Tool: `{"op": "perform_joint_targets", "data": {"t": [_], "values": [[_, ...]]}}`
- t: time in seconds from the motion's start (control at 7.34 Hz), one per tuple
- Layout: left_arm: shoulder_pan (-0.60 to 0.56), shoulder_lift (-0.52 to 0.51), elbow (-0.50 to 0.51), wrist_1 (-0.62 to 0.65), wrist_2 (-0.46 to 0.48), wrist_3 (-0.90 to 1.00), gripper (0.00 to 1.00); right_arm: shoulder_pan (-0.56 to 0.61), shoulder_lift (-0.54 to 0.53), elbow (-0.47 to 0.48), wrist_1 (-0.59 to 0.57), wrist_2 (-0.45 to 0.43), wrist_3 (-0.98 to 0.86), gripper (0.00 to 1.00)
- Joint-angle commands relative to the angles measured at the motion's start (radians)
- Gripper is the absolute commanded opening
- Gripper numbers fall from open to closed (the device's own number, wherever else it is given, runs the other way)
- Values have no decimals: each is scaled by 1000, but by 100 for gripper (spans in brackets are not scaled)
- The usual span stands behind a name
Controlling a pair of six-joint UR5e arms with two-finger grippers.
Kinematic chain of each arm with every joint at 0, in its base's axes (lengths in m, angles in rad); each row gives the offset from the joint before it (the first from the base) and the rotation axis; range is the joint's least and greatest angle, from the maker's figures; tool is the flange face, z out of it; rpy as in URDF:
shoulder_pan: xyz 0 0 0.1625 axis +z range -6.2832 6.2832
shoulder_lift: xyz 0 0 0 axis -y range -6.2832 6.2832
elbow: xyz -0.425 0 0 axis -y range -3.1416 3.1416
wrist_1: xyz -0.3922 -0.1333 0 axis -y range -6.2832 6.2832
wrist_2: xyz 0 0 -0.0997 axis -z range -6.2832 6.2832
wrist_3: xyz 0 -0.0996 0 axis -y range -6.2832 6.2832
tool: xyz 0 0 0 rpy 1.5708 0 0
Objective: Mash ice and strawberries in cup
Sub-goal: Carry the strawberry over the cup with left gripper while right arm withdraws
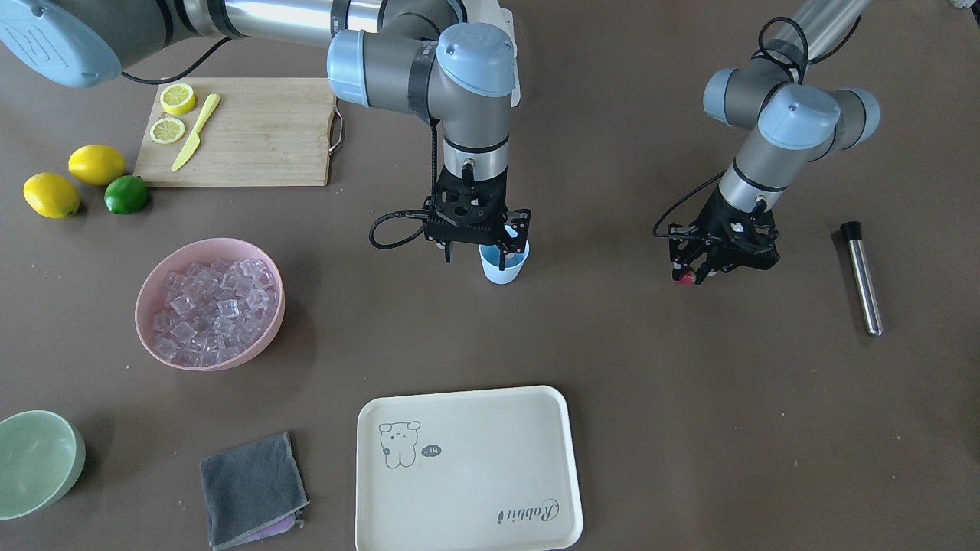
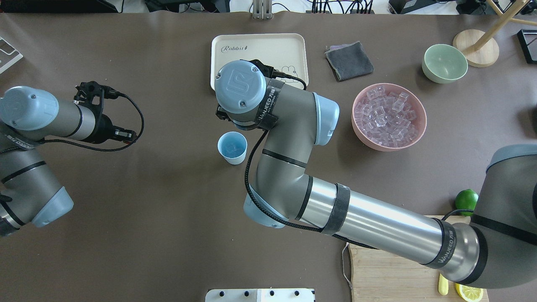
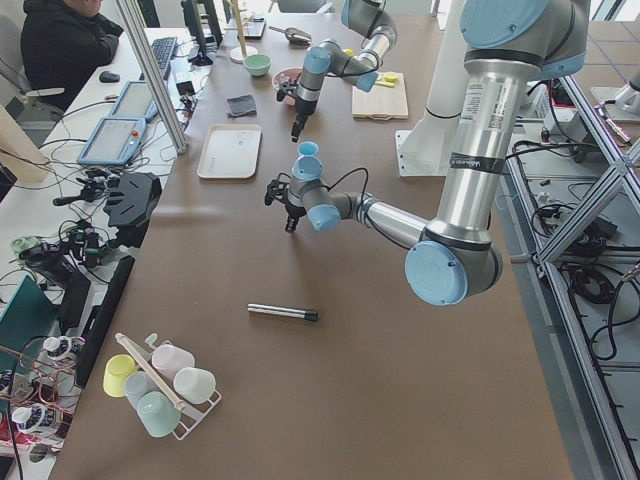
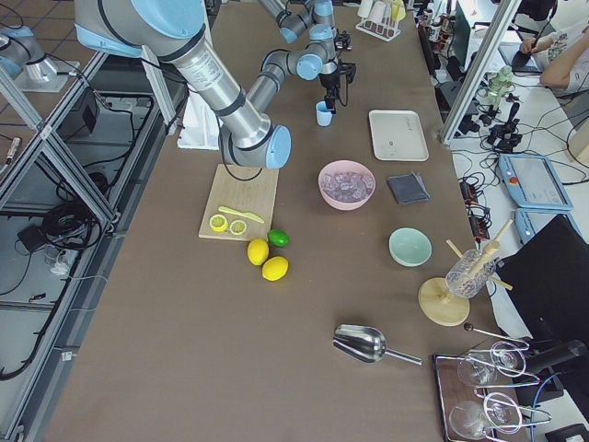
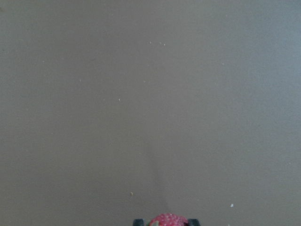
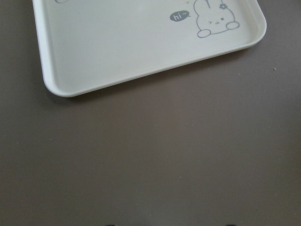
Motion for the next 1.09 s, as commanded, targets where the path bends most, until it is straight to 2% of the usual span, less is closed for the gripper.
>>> {"op": "perform_joint_targets", "data": {"t": [0.0,0.14,0.27,0.41,0.55,0.95], "values": [[-4,-165,-166,334,-27,-4,0,113,-198,248,-10,118,-95,81],[0,-267,-208,480,-36,-30,0,226,-314,355,-10,236,-208,81],[5,-345,-202,515,-36,-107,0,335,-403,392,-9,335,-329,78],[81,-387,-188,516,-27,-152,0,412,-521,406,13,409,-488,78],[105,-431,-152,516,-1,-159,0,475,-642,429,72,434,-637,82],[155,-441,-84,484,52,-156,0,677,-960,420,339,621,-900,84]]}}
